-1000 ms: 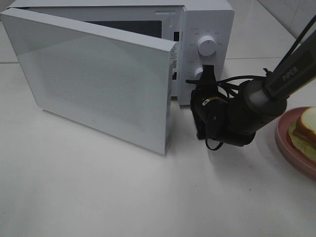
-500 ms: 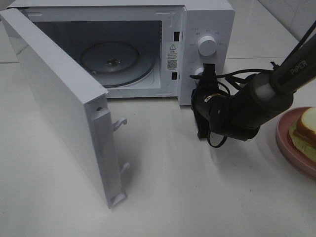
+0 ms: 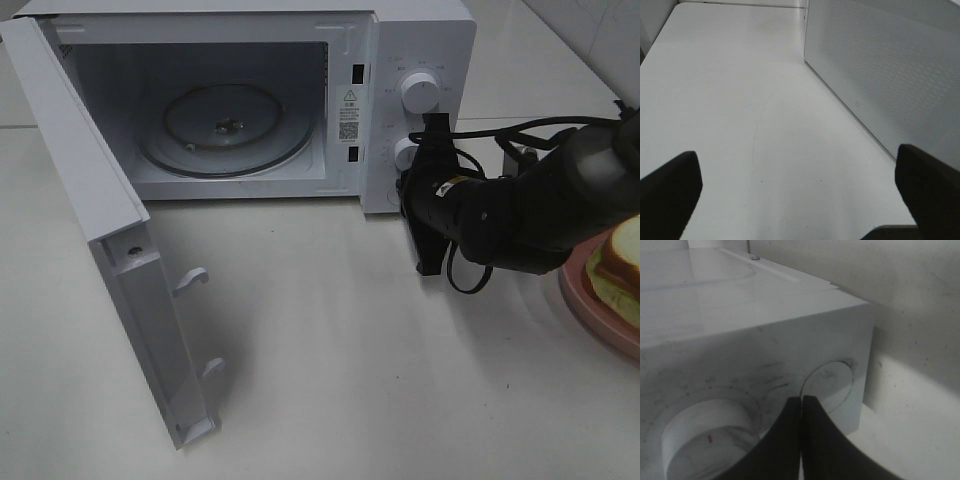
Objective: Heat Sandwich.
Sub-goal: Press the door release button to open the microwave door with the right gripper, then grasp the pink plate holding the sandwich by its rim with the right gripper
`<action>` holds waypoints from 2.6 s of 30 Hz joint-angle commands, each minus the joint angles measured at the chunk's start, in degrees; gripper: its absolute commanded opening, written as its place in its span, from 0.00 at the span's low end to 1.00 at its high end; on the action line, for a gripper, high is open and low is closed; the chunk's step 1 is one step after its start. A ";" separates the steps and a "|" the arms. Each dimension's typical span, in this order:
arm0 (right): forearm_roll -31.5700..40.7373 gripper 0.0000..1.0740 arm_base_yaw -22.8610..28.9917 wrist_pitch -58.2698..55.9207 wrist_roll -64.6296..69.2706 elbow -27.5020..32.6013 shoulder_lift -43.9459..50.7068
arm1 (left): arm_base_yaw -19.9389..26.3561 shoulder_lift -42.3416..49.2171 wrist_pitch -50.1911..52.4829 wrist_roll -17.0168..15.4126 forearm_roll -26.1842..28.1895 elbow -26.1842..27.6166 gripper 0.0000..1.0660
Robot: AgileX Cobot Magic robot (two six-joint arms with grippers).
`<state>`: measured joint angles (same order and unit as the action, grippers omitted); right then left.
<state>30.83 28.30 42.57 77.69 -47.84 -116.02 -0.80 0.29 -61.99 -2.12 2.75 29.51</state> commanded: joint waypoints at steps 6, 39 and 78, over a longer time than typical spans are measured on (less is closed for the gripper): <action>-5.67 0.00 0.06 -6.99 -2.12 3.84 5.79 | 0.23 1.26 0.57 -0.11 0.52 0.00 0.92; -25.27 0.05 -0.11 -59.07 -66.46 5.44 27.44 | 0.23 1.26 0.57 -0.11 0.52 0.00 0.92; -38.90 0.93 -11.46 -85.14 -75.40 1.72 33.17 | 0.23 1.26 0.57 -0.11 0.52 0.00 0.92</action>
<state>-7.28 18.05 -41.37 3.04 -45.78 -81.99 -0.80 0.29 -61.99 -2.12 2.75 29.51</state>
